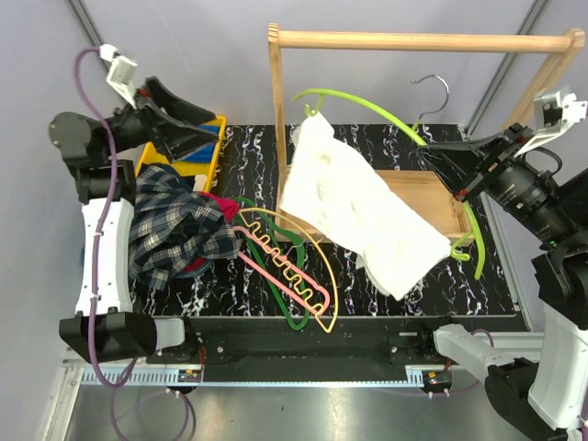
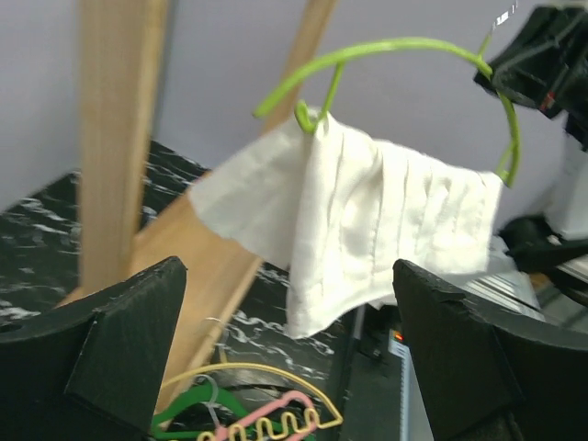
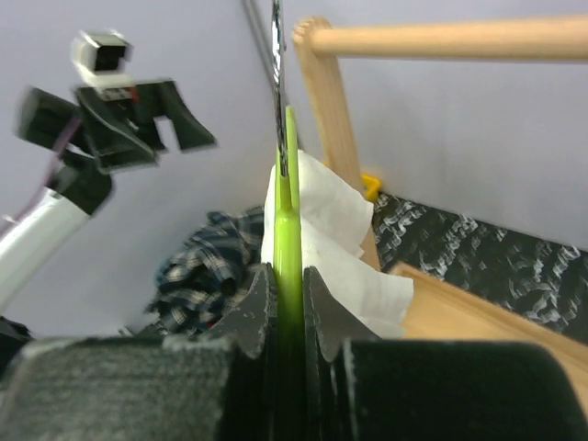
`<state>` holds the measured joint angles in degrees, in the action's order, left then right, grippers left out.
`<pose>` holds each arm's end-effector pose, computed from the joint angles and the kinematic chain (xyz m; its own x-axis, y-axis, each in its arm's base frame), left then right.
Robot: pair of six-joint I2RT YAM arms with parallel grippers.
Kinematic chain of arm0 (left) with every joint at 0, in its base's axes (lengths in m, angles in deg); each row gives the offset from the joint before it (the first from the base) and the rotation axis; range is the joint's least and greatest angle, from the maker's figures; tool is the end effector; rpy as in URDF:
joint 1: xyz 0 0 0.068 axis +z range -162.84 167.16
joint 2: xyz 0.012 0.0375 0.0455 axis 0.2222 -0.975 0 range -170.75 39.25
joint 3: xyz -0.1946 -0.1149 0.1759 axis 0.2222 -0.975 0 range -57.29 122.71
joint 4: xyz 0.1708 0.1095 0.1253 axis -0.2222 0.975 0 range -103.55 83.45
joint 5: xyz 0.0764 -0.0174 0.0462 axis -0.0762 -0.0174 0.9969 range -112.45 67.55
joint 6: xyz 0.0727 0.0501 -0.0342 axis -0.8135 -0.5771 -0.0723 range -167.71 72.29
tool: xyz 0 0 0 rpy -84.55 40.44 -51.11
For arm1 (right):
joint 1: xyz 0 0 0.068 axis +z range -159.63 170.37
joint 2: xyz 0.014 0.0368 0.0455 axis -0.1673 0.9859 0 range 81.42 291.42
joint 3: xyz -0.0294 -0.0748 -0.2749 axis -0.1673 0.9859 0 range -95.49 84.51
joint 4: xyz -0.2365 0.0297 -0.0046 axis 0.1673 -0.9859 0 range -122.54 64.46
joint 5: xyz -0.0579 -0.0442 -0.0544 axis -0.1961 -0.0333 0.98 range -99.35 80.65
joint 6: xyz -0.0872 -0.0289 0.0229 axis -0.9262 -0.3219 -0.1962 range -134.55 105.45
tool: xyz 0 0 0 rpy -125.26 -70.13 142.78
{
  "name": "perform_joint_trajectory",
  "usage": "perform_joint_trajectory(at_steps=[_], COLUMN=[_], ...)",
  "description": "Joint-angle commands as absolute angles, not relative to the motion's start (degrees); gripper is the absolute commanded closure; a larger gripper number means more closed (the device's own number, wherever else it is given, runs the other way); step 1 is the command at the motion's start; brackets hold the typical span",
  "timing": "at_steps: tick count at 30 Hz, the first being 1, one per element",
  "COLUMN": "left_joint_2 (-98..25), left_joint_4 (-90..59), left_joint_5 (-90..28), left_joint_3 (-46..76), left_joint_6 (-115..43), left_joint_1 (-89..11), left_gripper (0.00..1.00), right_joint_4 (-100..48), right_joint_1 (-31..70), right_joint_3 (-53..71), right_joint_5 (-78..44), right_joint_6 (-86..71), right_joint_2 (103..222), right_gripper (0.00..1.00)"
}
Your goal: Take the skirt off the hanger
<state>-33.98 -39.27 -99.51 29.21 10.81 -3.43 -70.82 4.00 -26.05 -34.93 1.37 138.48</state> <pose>0.2237 -0.0475 0.5473 -0.2822 -0.2403 -0.9288 0.9004 0.2677 -0.3429 0.0897 0.0598 0.5811 -0.0387 0.2452 -0.9687 -0.6420 0.7368 0.2121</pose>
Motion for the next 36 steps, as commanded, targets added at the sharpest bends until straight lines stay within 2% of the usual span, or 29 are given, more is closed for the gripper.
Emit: perform_joint_trajectory(at_steps=[1, 16, 25, 32, 35, 36], left_joint_2=[-32.73, -33.16, -34.49, -40.90, -44.41, -45.03], left_joint_4=[-41.68, -39.30, -39.39, -40.10, -40.10, -40.10], left_joint_5=[-102.25, -103.84, -102.96, -101.82, -101.73, -101.99], left_joint_3=[27.71, 24.45, 24.98, 30.86, 34.02, 35.68], left_joint_6=[12.84, 14.69, 13.81, 12.49, 11.70, 11.44], left_joint_1=[-9.49, -20.30, -23.82, -30.32, -32.87, -33.66], left_gripper=[0.01, 0.01, 0.01, 0.03, 0.13, 0.36], right_joint_4=[-58.77, -47.52, -46.81, -43.30, -41.98, -41.98], right_joint_1=[4.35, 4.35, 4.35, 4.35, 4.35, 4.35], right_joint_3=[-32.99, -33.44, -32.91, -30.89, -30.28, -29.84], right_joint_5=[-41.86, -43.01, -42.57, -42.04, -42.66, -42.75], right_joint_6=[8.56, 14.36, 14.71, 17.70, 19.19, 19.37], right_joint_2=[141.00, 145.40, 146.19, 146.46, 146.46, 146.28], right_gripper=[1.00, 1.00, 1.00, 1.00, 1.00, 1.00])
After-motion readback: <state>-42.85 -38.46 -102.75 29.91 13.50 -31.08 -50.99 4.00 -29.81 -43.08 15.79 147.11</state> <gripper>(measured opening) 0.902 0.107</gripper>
